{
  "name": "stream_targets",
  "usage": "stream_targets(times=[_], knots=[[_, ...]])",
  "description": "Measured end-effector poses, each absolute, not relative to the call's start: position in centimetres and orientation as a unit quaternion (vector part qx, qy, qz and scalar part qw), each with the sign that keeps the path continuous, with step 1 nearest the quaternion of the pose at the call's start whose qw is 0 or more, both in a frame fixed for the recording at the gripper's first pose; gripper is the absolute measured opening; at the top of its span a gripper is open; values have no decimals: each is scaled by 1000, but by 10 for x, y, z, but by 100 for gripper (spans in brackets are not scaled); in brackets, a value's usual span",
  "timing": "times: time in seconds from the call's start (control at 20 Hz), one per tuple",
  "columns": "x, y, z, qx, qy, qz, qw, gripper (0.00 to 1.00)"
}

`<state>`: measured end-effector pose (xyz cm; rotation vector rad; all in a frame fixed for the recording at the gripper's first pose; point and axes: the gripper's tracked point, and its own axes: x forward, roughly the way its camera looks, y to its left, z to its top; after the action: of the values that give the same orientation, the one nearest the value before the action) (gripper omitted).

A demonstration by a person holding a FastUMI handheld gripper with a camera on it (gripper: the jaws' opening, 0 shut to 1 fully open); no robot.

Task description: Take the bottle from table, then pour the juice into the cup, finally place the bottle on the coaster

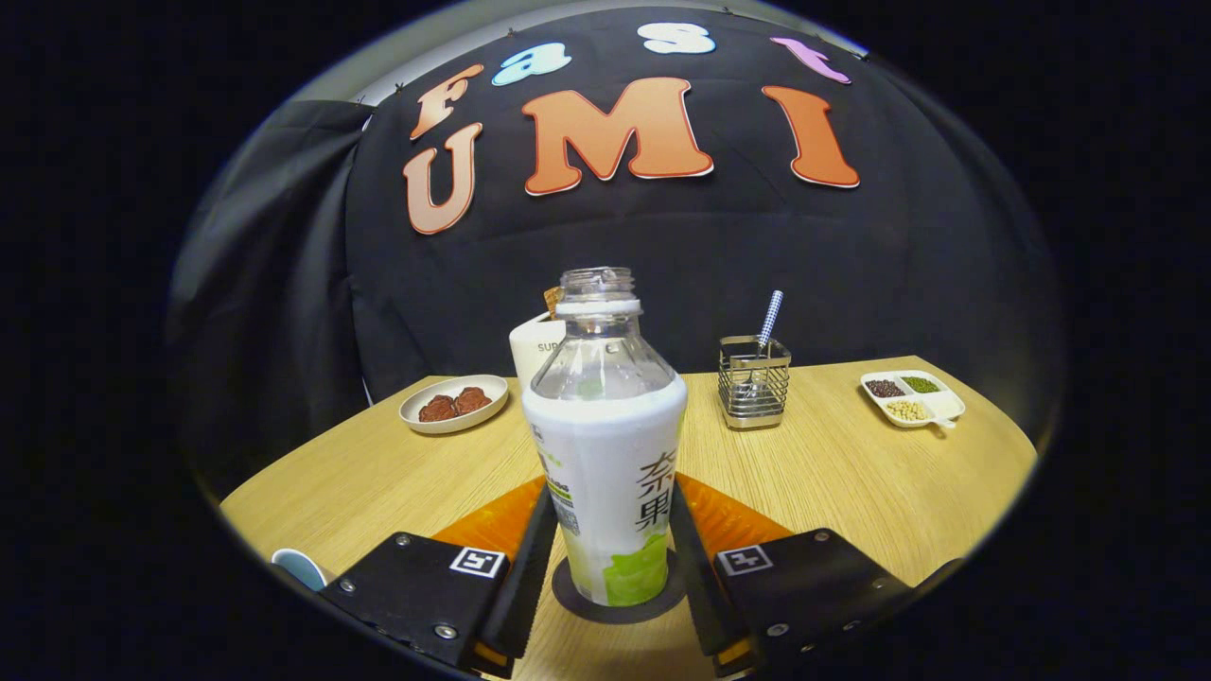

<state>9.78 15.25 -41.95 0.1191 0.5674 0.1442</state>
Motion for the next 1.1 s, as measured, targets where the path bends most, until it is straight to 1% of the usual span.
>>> stream_targets(times=[0.1,0.15,0.25,0.35,0.45,0.65,0.9,1.1], knots=[[93,154,-416,58,280,77,955,69],[92,154,-410,58,275,77,957,76],[93,153,-397,60,261,79,960,86],[91,147,-382,61,251,76,963,92],[86,141,-362,66,245,77,964,95],[77,114,-298,60,208,65,974,96],[59,88,-159,39,121,66,990,97],[37,74,-80,38,102,65,992,97]])
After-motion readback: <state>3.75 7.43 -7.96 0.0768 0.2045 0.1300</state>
